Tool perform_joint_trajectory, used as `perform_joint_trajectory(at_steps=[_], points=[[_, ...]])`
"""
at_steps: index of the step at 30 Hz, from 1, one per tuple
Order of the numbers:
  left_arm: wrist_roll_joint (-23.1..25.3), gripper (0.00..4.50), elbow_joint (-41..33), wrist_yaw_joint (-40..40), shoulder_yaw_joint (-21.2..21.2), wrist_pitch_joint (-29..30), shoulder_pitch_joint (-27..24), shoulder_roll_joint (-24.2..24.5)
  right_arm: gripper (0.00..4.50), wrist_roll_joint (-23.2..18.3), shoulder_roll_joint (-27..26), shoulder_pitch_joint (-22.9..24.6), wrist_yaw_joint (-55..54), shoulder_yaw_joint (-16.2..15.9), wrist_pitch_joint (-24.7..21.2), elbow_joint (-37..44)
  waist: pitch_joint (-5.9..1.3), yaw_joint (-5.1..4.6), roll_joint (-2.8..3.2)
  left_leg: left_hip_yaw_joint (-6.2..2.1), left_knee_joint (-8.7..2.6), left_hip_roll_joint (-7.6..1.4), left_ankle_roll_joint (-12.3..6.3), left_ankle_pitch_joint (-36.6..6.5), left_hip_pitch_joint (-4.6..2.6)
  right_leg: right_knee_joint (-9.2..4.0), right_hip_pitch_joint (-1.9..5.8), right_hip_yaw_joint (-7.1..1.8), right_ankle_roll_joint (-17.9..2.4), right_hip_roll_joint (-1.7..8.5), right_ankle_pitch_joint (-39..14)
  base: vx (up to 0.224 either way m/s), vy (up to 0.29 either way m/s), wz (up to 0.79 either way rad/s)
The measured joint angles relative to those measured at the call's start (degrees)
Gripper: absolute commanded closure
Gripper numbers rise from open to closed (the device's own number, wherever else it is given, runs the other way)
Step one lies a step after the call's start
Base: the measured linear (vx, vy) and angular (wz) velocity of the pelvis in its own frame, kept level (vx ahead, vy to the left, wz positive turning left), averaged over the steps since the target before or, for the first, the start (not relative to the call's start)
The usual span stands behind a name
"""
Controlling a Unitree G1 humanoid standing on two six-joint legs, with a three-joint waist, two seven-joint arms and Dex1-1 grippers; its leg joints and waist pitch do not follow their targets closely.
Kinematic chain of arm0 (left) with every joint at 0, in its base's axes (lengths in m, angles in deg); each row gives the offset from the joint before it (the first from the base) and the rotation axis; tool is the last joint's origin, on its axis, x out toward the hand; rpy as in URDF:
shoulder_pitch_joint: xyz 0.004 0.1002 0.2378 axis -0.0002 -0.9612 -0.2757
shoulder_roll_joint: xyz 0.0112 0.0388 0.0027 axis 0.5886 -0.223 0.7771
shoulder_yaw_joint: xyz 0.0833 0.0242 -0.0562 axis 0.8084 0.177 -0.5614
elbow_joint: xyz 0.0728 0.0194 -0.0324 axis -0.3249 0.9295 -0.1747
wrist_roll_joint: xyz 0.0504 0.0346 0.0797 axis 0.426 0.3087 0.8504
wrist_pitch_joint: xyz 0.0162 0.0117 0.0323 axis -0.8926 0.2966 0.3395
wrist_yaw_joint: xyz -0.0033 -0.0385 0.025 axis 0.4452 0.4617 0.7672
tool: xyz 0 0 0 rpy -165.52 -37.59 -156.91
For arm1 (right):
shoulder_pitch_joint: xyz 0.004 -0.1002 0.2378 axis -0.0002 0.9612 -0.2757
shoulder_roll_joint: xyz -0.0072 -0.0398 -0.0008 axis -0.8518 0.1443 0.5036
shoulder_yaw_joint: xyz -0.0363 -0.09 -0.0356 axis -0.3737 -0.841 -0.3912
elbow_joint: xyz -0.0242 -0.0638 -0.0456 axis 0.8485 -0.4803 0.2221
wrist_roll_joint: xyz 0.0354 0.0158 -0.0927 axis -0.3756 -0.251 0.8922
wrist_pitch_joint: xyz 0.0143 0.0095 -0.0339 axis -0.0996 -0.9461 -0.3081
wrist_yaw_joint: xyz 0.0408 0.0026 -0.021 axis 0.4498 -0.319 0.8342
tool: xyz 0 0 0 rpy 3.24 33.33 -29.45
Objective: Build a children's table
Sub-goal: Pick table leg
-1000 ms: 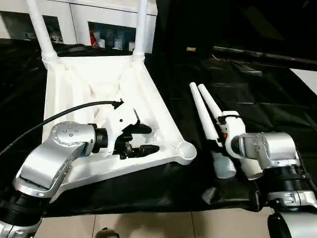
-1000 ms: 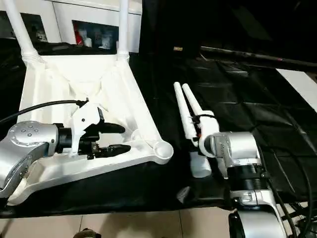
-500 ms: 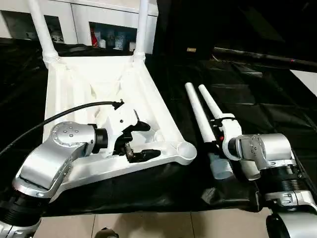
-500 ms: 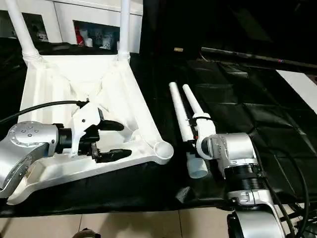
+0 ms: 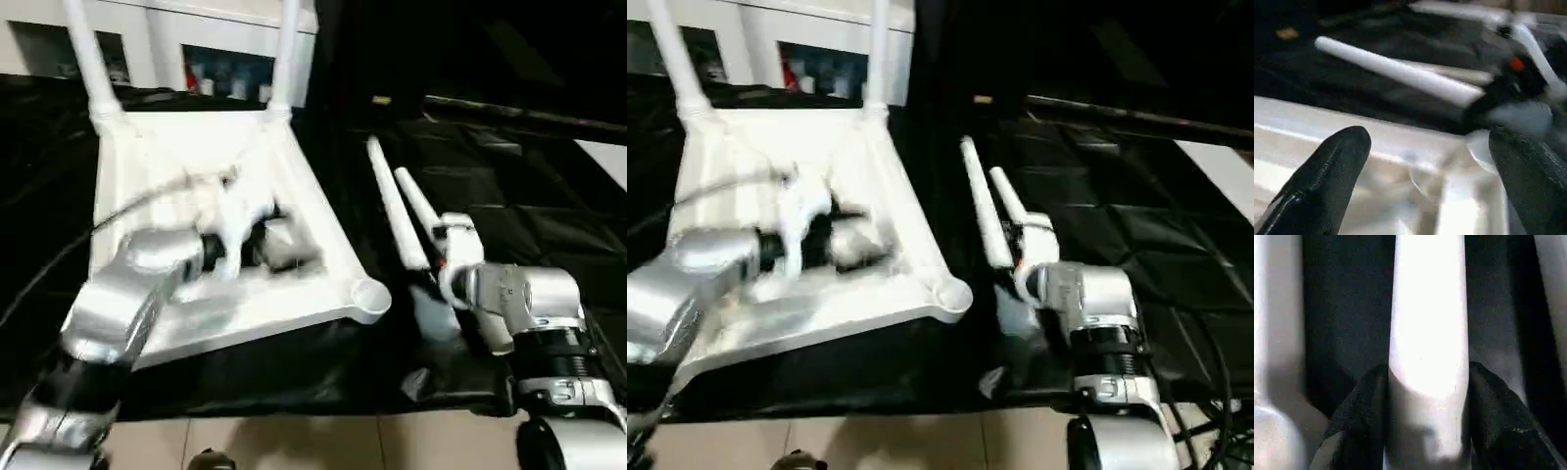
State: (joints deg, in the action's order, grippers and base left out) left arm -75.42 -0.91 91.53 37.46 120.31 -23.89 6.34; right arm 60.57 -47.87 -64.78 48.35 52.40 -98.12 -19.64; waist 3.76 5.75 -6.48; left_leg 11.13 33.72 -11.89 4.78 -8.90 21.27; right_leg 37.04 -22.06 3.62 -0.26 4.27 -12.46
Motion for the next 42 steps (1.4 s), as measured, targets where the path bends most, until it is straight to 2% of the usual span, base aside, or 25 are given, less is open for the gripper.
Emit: perform_joint_trajectory(at_steps=[1, 4, 6, 8, 12, 15, 19, 25, 31, 35, 37, 39, 42], points=[[-1.42, 0.0, 1.13, -1.57, -2.1, 1.15, 1.29, -2.11, 2.64, -1.4, -0.31, 0.18, 1.52, 1.12, 3.53, 1.07, 0.08, 0.06, 0.34, 0.04, 0.01, 0.05, -0.01, 0.0, 0.06, -0.03, -0.03, -0.01, 0.07, 0.07, 0.08, 0.0, 0.0, 0.0], [-8.26, 0.0, 5.18, -5.18, -7.81, 5.57, 6.05, -9.76, 2.64, -7.08, -1.2, 2.05, 9.48, 4.39, 13.04, 5.1, 0.08, 0.82, 0.37, 0.02, 0.0, 0.01, -0.32, -0.19, 0.08, -0.02, -0.05, 0.03, 0.05, 0.05, 0.07, 0.0, 0.0, 0.0], [-10.99, 0.0, 6.31, -5.71, -8.85, 7.0, 7.5, -11.78, 2.64, -10.02, -1.89, 2.12, 12.55, 5.9, 14.94, 7.34, 0.07, 0.96, 0.35, 0.02, -0.01, 0.01, -0.35, -0.2, 0.07, -0.03, -0.04, 0.03, 0.02, 0.04, 0.05, 0.0, 0.0, 0.0], [-12.98, 0.0, 7.85, -6.25, -10.04, 7.98, 8.82, -13.55, 2.64, -13.24, -3.03, 2.6, 15.01, 8.54, 15.21, 9.28, 0.06, 1.12, 0.33, 0.02, 0.01, 0.01, -0.39, -0.21, 0.09, -0.04, -0.04, 0.03, 0.02, 0.05, 0.05, 0.0, 0.0, 0.0], [-14.34, 0.0, 10.01, -6.9, -11.94, 8.53, 11.35, -15.23, 2.64, -19.94, -4.63, 5.34, 19.62, 11.06, 13.39, 12.55, 0.06, 1.66, 0.33, 0.02, 0.01, 0.01, -0.44, -0.22, 0.1, -0.06, -0.04, 0.03, 0.02, 0.05, 0.05, 0.0, 0.0, 0.0], [-16.95, 0.0, 10.93, -7.2, -13.94, 10.14, 13.08, -17.39, 2.64, -24.53, -4.59, 6.93, 23.49, 10.99, 12.0, 14.89, 0.07, 2.08, 0.35, 0.02, 0.03, 0.01, -0.44, -0.23, 0.1, -0.05, -0.04, 0.04, 0.02, 0.05, 0.05, 0.0, 0.0, 0.0], [-23.07, 0.0, 9.76, -6.98, -15.37, 13.3, 15.19, -19.93, 2.64, -28.73, -4.01, 8.66, 27.73, 8.5, 8.54, 18.15, 0.07, 2.48, 0.35, 0.01, 0.04, 0.01, -0.46, -0.23, 0.09, -0.08, -0.01, 0.04, 0.02, 0.06, 0.05, 0.0, 0.0, 0.0], [-25.65, 0.0, 8.05, -6.84, -15.75, 16.32, 15.14, -20.82, 2.64, -30.87, -2.39, 10.65, 29.9, 7.44, 6.24, 20.82, 0.04, 2.62, 0.28, 0.0, 0.05, 0.01, -0.45, -0.23, 0.1, -0.1, 0.0, 0.05, 0.06, 0.07, 0.06, 0.0, 0.0, 0.0], [-27.24, 0.0, 6.71, -7.79, -16.06, 17.35, 14.32, -21.43, 2.64, -30.64, -0.71, 10.64, 29.8, 5.22, 6.49, 21.22, 0.03, 2.55, 0.18, -0.01, 0.04, 0.01, -0.44, -0.23, 0.11, -0.12, 0.0, 0.06, 0.09, 0.06, 0.05, 0.0, 0.0, 0.0], [-26.8, 0.0, 5.66, -10.32, -16.0, 16.99, 12.83, -22.15, 2.64, -25.82, -0.73, 9.93, 27.08, 1.71, 9.56, 21.17, 0.05, 2.42, 0.08, -0.01, 0.04, 0.01, -0.44, -0.22, 0.16, -0.14, -0.02, 0.06, 0.11, 0.06, 0.04, 0.0, 0.0, 0.0], [-25.72, 0.29, 5.64, -11.85, -15.8, 16.35, 12.79, -22.41, 2.64, -23.68, -1.44, 9.02, 24.97, 0.13, 10.57, 20.94, 0.06, 2.39, 0.02, -0.02, 0.04, 0.01, -0.44, -0.22, 0.16, -0.15, -0.03, 0.06, 0.12, 0.06, 0.04, 0.0, 0.0, 0.0], [-24.08, 0.36, 5.62, -12.63, -15.25, 15.14, 12.75, -22.32, 2.65, -22.84, -1.89, 8.45, 23.8, -0.87, 11.21, 20.94, 0.05, 2.38, 0.0, -0.02, 0.03, 0.01, -0.44, -0.23, 0.17, -0.19, -0.03, 0.06, 0.15, 0.06, 0.04, 0.0, 0.0, 0.0], [-21.7, 0.74, 5.66, -14.81, -13.88, 13.67, 12.36, -22.25, 2.65, -21.18, -2.26, 7.9, 22.86, -3.93, 12.56, 20.96, 0.04, 2.38, -0.03, -0.02, 0.0, 0.01, -0.44, -0.23, 0.22, -0.31, -0.02, 0.07, 0.19, 0.06, 0.06, 0.0, 0.0, 0.0]])
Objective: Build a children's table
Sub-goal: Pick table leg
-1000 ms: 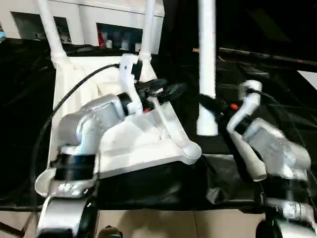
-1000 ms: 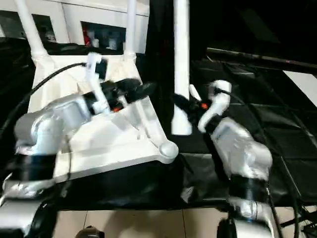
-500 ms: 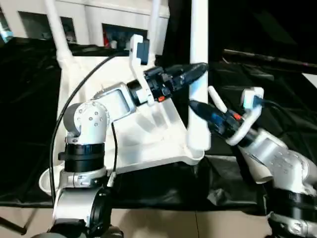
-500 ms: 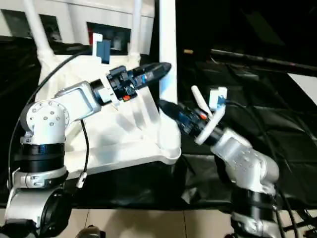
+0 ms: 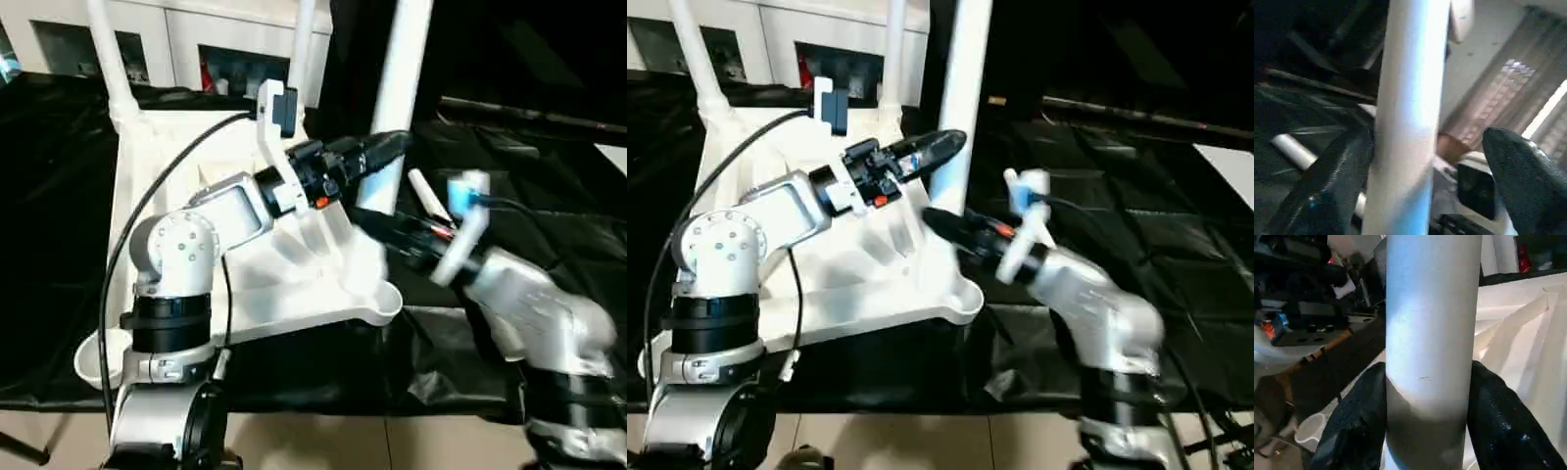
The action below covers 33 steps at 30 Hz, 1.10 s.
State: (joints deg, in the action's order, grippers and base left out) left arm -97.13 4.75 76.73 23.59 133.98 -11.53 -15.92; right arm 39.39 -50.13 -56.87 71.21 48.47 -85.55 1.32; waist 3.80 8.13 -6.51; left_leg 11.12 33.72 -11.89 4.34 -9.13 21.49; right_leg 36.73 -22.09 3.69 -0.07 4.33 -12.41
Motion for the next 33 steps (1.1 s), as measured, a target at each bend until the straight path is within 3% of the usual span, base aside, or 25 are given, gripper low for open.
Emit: perform_joint_trajectory(at_steps=[4, 10, 19, 33], points=[[4.78, 1.07, 1.18, -3.83, 2.37, -3.84, -0.09, 0.74, 2.65, 4.23, -0.6, -0.46, -2.31, -4.32, 2.5, 0.01, 0.0, 0.05, -0.06, 0.0, 0.01, 0.0, 0.05, 0.03, 0.15, -0.16, -0.01, 0.01, 0.11, 0.0, 0.06, 0.0, 0.0, 0.0], [8.26, 1.65, 2.41, -7.61, 1.82, -7.86, 0.14, 0.83, 2.65, 10.19, -0.65, -2.53, -8.31, -5.77, 6.46, -0.83, -0.05, -0.02, -0.27, 0.0, 0.04, 0.01, 0.07, 0.04, 0.33, -0.3, -0.07, 0.02, 0.19, 0.0, 0.13, 0.0, 0.0, 0.0], [9.06, 2.48, 3.59, -10.49, 0.76, -10.1, 0.83, -0.14, 2.65, 15.54, -1.29, -3.88, -11.96, -9.47, 9.25, -2.7, -0.02, -0.07, -0.5, 0.0, 0.08, 0.01, 0.07, 0.04, 0.49, -0.35, -0.16, 0.01, 0.24, 0.0, 0.18, 0.0, 0.0, 0.0], [7.77, 2.68, 3.6, -9.52, -0.32, -9.28, 0.51, -0.46, 2.66, 17.59, -0.39, -3.8, -11.62, -11.3, 11.17, -2.69, -0.04, -0.12, -0.58, 0.0, 0.18, 0.01, 0.06, 0.04, 0.5, -0.34, -0.15, 0.0, 0.26, 0.0, 0.27, 0.0, 0.0, 0.0]])
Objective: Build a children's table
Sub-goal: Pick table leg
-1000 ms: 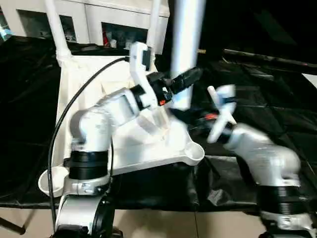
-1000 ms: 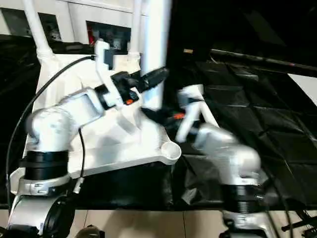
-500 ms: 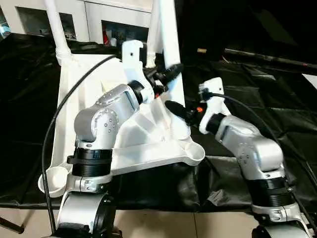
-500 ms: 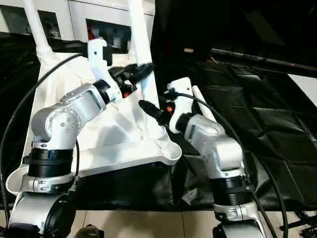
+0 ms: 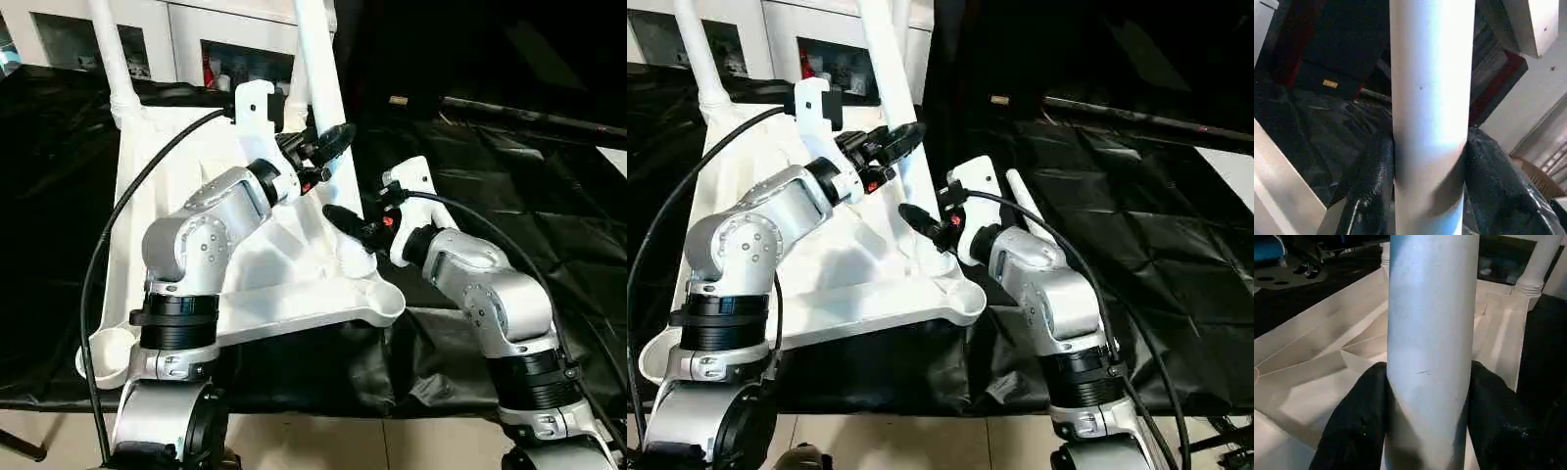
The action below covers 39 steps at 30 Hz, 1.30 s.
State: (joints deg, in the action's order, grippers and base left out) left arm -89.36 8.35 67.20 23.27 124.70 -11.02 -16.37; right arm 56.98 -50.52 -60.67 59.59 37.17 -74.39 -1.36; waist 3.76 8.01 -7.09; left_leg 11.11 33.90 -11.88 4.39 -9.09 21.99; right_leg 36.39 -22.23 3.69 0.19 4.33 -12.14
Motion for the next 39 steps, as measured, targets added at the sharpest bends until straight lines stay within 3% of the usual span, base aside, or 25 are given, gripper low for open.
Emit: perform_joint_trajectory(at_steps=[1, 4, 8, 12, 16, 27, 36, 39], points=[[-0.29, 2.68, 0.07, 0.02, -0.28, -0.06, 0.0, 0.02, 2.66, -0.14, -0.27, 0.0, 0.0, 0.12, 0.14, -0.02, 0.0, -0.01, 0.0, 0.0, 0.0, 0.0, 0.0, 0.0, 0.0, 0.0, 0.0, 0.0, 0.0, 0.0, 0.0, 0.0, 0.0, 0.0], [-1.03, 2.68, 0.34, 0.23, -0.87, -0.13, 0.01, 0.43, 1.96, -1.8, -0.83, -0.02, 0.51, 0.96, -0.1, -0.13, 0.0, -0.05, -0.02, 0.0, 0.0, 0.0, -0.01, 0.0, -0.01, 0.0, 0.0, 0.0, 0.0, 0.0, 0.0, 0.0, 0.0, 0.0], [-2.02, 2.68, 1.46, 5.93, 0.18, 0.55, 0.07, 3.88, 1.61, -7.36, 1.0, -0.26, 6.5, 1.49, -4.66, 0.22, 0.0, 0.06, -0.03, 0.0, 0.01, 0.0, -0.04, 0.01, 0.01, -0.01, 0.01, 0.0, 0.0, 0.0, 0.0, 0.0, 0.0, 0.0], [-4.11, 2.68, 1.85, 15.23, 2.13, 2.46, 0.43, 9.32, 1.58, -13.02, 6.27, -0.51, 14.56, 3.09, -10.08, 0.93, -0.01, 0.26, -0.05, 0.0, 0.05, 0.01, -0.1, 0.03, 0.01, -0.01, 0.04, 0.0, 0.0, 0.0, 0.0, 0.0, 0.0, 0.0], [-7.15, 2.68, 3.0, 20.55, 0.83, 4.67, 1.64, 12.12, 1.58, -17.23, 10.89, -0.5, 20.33, 6.07, -13.71, 1.02, -0.01, 0.12, -0.05, 0.0, 0.09, -0.01, -0.08, 0.04, -0.03, 0.12, 0.03, 0.0, -0.02, 0.0, 0.01, 0.0, 0.0, 0.0], [-15.37, 2.68, 1.1, 26.45, -1.23, 8.87, 2.19, 12.73, 1.58, -21.3, 14.43, -0.41, 27.67, 5.06, -17.33, 2.36, -0.04, 0.18, -0.12, -0.01, 0.24, -0.03, -0.09, 0.04, -0.06, 0.31, 0.03, 0.0, -0.06, 0.02, 0.01, 0.0, 0.0, 0.0], [-16.46, 2.68, 0.8, 27.4, -1.07, 8.99, 2.19, 11.5, 1.58, -21.89, 13.06, -0.41, 28.19, 2.23, -17.52, 1.78, -0.08, 0.22, -0.2, -0.02, 0.35, -0.03, -0.09, 0.04, -0.04, 0.35, 0.04, 0.01, -0.07, 0.05, 0.03, 0.0, 0.0, 0.0], [-16.59, 2.68, 0.8, 27.32, -0.86, 8.9, 2.19, 11.25, 1.93, -21.67, 12.63, -0.44, 28.07, 1.79, -17.22, 1.06, -0.08, 0.18, -0.21, -0.02, 0.34, -0.03, -0.09, 0.04, -0.04, 0.35, 0.04, 0.01, -0.07, 0.05, 0.03, 0.0, 0.0, 0.0]])
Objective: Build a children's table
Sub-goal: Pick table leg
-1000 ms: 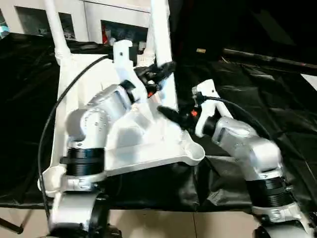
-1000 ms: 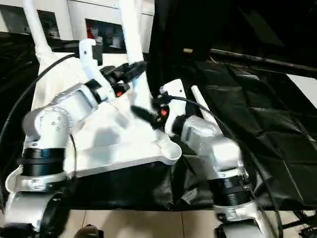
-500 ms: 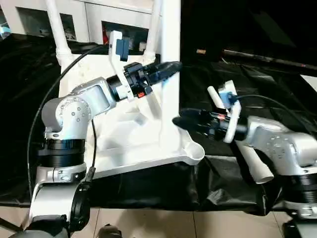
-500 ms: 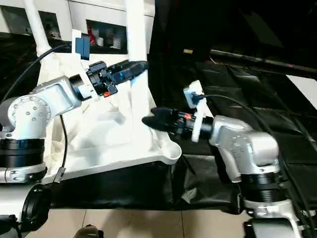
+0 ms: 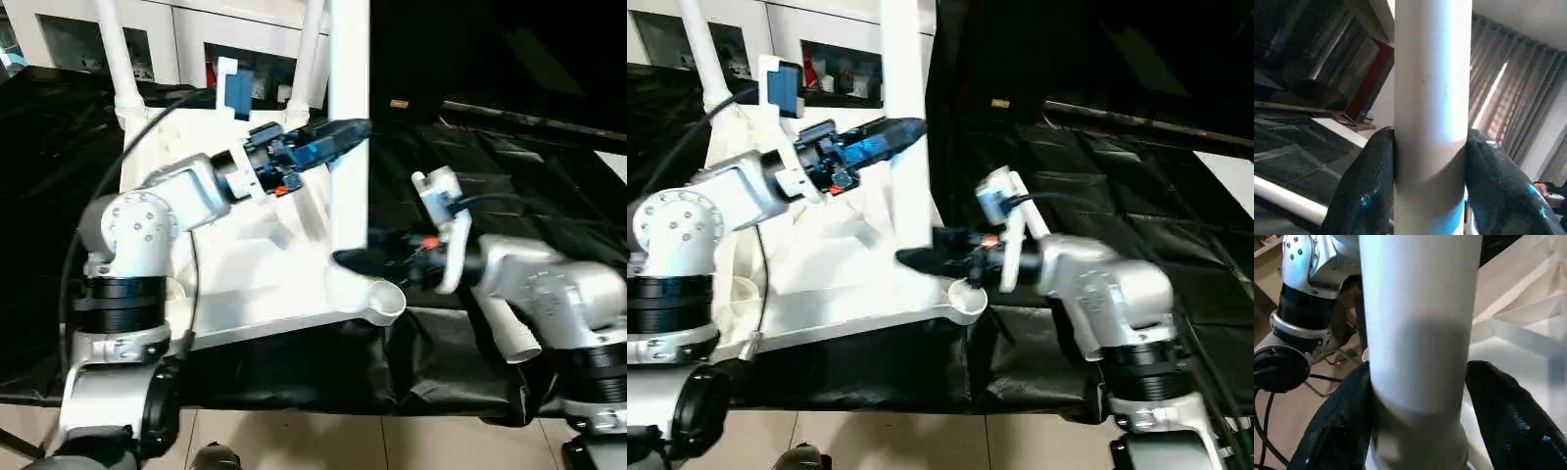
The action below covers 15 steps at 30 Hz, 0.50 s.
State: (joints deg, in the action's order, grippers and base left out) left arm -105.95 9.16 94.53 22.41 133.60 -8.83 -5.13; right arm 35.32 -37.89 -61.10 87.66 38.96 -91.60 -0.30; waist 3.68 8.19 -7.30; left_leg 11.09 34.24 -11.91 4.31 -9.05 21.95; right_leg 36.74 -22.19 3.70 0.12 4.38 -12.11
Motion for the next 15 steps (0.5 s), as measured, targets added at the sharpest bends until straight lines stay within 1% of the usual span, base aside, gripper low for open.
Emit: perform_joint_trajectory(at_steps=[7, 13, 14, 15], points=[[0.33, 2.69, 0.02, -0.35, 0.27, -0.53, 0.0, 0.46, 2.51, 0.69, -1.64, -0.1, -0.67, -0.57, 1.68, -0.72, 0.0, 0.04, -0.01, 0.0, 0.0, 0.0, 0.0, 0.0, 0.01, -0.01, -0.01, 0.0, 0.0, 0.0, 0.0, 0.0, 0.0, 0.0], [1.18, 2.69, 0.02, -0.6, 0.64, -2.13, 0.0, 0.6, 2.56, 0.92, -2.6, -0.49, -1.71, -0.61, 3.08, -1.51, 0.01, -0.03, -0.26, -0.01, 0.0, -0.01, 0.0, 0.0, 0.01, 0.01, -0.01, 0.01, 0.0, 0.0, 0.0, 0.0, 0.0, 0.0], [1.32, 2.13, 0.06, -1.23, 0.64, -2.44, 0.0, 0.53, 2.56, 1.11, -3.23, -0.51, -2.29, -0.6, 3.63, -1.84, 0.01, -0.05, -0.29, -0.01, 0.0, -0.01, 0.0, 0.0, 0.01, 0.01, -0.01, 0.01, 0.0, 0.0, 0.0, 0.0, 0.0, 0.0], [1.92, 1.99, 0.14, -2.12, 0.7, -2.92, 0.01, 0.41, 2.56, 1.58, -3.99, -0.55, -3.24, -0.6, 4.38, -2.28, 0.0, -0.06, -0.3, -0.01, 0.01, -0.01, 0.0, 0.0, 0.01, 0.01, -0.01, 0.01, 0.0, 0.0, 0.0, 0.0, 0.0, 0.0]])
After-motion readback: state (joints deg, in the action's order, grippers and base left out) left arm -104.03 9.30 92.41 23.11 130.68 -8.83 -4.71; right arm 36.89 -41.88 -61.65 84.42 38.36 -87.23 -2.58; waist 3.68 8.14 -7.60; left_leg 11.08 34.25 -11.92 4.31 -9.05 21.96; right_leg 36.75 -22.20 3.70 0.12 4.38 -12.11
